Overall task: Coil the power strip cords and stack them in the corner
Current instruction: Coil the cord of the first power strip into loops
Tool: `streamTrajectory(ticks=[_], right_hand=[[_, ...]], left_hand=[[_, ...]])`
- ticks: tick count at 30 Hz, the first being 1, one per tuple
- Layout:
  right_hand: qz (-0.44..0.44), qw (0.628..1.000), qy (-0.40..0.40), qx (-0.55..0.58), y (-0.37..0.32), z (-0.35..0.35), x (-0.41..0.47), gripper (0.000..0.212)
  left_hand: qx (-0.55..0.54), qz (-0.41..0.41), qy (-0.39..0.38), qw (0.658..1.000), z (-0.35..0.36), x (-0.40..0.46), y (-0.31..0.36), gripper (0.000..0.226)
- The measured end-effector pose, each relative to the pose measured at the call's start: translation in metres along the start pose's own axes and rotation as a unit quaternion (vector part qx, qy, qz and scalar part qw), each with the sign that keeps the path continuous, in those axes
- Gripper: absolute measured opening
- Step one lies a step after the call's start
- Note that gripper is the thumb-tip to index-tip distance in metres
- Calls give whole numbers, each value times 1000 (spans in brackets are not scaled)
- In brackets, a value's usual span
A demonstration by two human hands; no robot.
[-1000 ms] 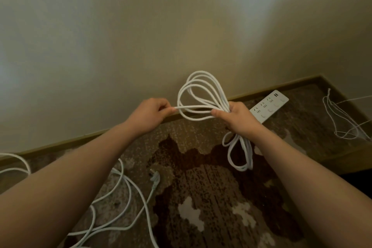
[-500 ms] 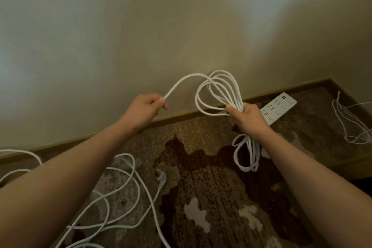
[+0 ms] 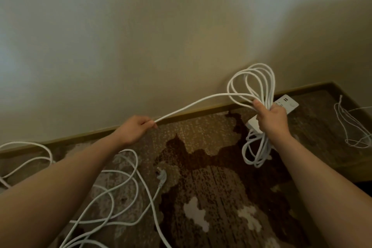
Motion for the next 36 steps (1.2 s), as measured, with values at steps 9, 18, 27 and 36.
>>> streamTrajectory(ticks=[9,18,27,36], right_hand=[[-22,997,-77,-2,1,35,-12,30],[-19,1000,-11,10,1,15,-14,41],[-11,996,-74,45,10,40,-23,27],[-38,990,-119,-58,0,69,-43,47]], left_hand=[[-150,105,128,975,-23,36,130,29],[92,-5,-65,994,45,31,96,27],[235,99,-57,965,78,25,114,16],[200,165,7,966,104,16,154,11]])
Point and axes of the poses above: each hand's wrist, its own x-axis towards the middle knuckle, its own z-axis out of the palm, y = z × x, the point moved 8 cm from there along x, towards the middle knuckle, and after that the axes turned 13 degrees about z, right-handed, at the moved point
